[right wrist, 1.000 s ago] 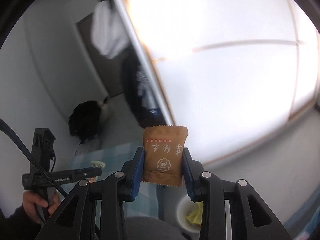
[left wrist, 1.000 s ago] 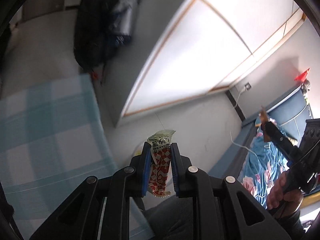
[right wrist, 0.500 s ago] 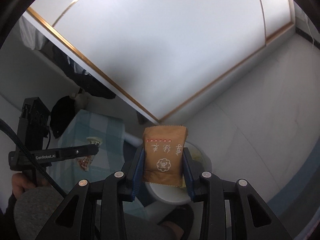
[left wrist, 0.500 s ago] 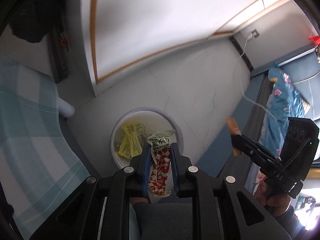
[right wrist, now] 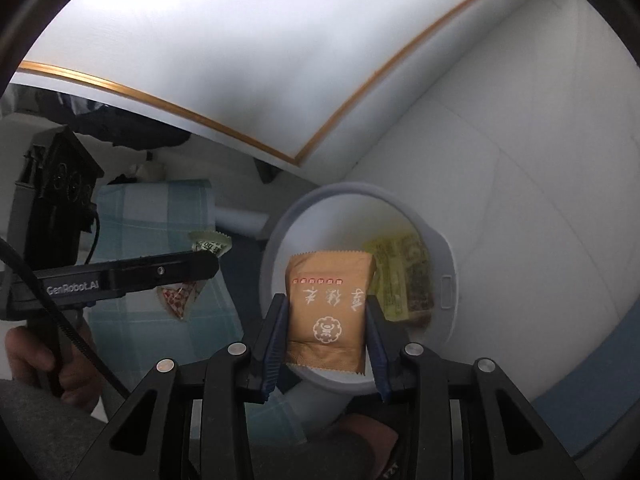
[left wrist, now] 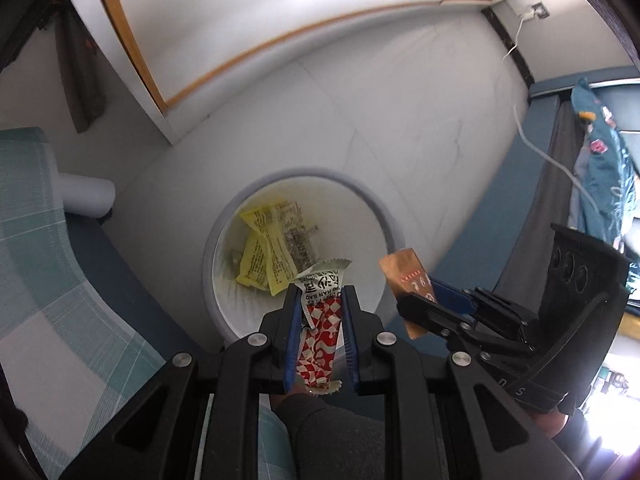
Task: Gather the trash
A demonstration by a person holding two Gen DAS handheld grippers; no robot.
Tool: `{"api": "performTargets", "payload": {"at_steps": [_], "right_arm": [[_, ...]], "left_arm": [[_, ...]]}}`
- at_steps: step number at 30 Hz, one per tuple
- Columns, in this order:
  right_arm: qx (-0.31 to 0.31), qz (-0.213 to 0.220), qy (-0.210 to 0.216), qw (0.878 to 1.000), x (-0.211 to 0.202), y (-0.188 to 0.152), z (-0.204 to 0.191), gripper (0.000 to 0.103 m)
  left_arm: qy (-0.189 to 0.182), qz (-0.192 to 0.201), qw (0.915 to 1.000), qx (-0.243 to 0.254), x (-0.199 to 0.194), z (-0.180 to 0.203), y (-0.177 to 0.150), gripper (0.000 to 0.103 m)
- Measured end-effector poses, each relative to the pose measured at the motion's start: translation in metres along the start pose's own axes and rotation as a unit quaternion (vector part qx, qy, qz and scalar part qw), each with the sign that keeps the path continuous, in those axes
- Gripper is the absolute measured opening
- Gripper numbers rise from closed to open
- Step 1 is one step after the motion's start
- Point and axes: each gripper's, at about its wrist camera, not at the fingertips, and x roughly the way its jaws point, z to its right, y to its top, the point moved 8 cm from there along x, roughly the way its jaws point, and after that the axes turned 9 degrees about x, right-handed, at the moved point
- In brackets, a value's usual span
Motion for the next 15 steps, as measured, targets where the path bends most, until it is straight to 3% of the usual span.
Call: {"api": "performTargets", "payload": {"at_steps": [7, 9, 11, 15], "right_arm": [[0.005, -0.029, -0.01, 1.0, 0.016, -0.003, 0.007, 0.049], [0.003, -0.034, -0.017, 0.999, 0.023, -0.008, 0.007, 0.052], [0.002, -0.033, -0.012, 0.999, 0.027, -0.011, 0.008, 0.055], [-0.001, -0.022, -0.025, 0.999, 0.024, -0.01, 0.014, 0.061]], "left_arm": [[0.006, -0.024, 0.9996, -0.013, 0.015, -0.008, 0.002, 0.016], [0.0, -0.027, 0.9995, -0.017, 0.017, -0.009, 0.002, 0.024], [0.004, -0.026, 0.9995, -0.019, 0.017, -0.011, 0.003, 0.042], [0.004, -0.015, 0.9997, -0.021, 0.015, -0.013, 0.003, 0.051]]}}
